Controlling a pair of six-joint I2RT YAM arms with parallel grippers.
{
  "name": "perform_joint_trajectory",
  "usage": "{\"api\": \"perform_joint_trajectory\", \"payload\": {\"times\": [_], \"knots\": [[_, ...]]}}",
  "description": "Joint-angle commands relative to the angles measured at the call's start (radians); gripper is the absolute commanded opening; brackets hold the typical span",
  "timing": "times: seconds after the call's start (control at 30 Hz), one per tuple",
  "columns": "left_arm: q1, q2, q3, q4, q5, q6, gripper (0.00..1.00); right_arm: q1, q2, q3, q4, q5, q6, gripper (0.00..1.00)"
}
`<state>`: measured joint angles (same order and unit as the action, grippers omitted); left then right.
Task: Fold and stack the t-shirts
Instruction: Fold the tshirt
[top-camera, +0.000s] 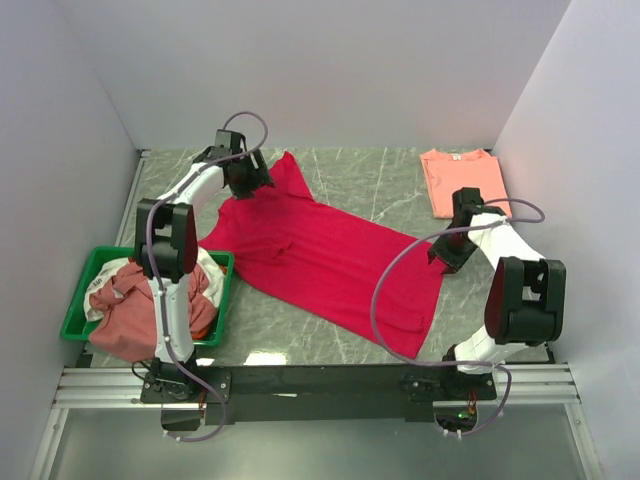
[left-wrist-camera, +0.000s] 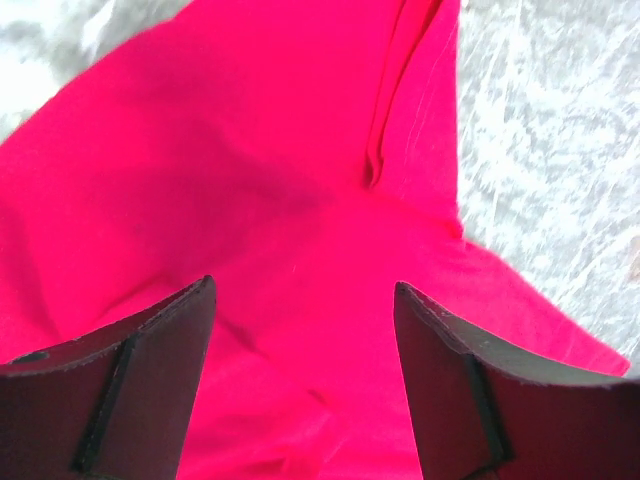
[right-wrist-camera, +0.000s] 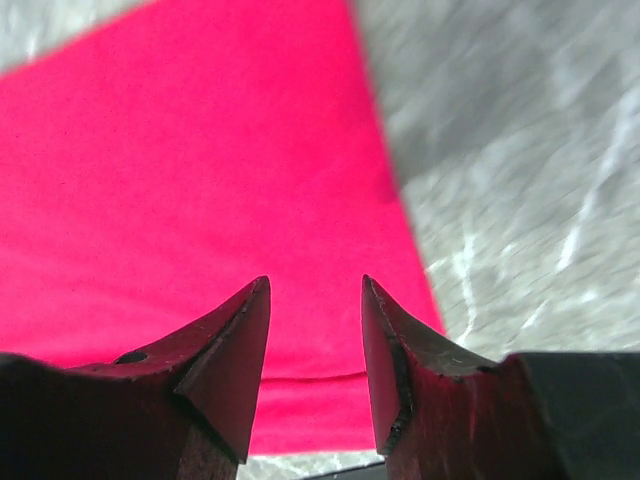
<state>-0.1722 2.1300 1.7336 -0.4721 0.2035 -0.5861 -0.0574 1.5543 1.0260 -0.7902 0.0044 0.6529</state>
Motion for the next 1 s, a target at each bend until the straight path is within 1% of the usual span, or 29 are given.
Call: {"api": "perform_joint_trajectory", "payload": {"times": [0.0, 0.13, 0.27, 0.37, 0.47, 0.6, 0.77, 0.97], "knots": [[-0.010, 0.047, 0.090, 0.047, 0.048, -0.035, 0.77, -0.041, 0.029, 0.055, 0.023, 0.049, -0.050, 0.49], [-0.024, 0.116, 0.162, 0.113, 0.065, -0.052, 0.76, -0.070, 0.072, 0.075, 0.045, 0.048, -0.076, 0.48], [-0.038, 0.177, 0.239, 0.142, 0.076, -0.075, 0.76, -0.081, 0.096, 0.095, 0.054, 0.055, -0.088, 0.48], [-0.047, 0.212, 0.282, 0.159, 0.076, -0.087, 0.76, -0.093, 0.121, 0.111, 0.052, 0.074, -0.091, 0.47], [-0.053, 0.229, 0.294, 0.178, 0.070, -0.087, 0.76, -0.122, 0.139, 0.112, 0.069, 0.080, -0.099, 0.47], [-0.053, 0.202, 0.259, 0.185, 0.062, -0.070, 0.76, -0.139, 0.150, 0.114, 0.069, 0.075, -0.122, 0.48], [-0.052, 0.121, 0.140, 0.222, 0.039, -0.064, 0.76, -0.142, 0.141, 0.077, 0.095, 0.052, -0.141, 0.47], [-0.052, 0.123, 0.132, 0.174, 0.013, -0.055, 0.76, -0.150, 0.170, 0.063, 0.140, 0.032, -0.137, 0.47]]}}
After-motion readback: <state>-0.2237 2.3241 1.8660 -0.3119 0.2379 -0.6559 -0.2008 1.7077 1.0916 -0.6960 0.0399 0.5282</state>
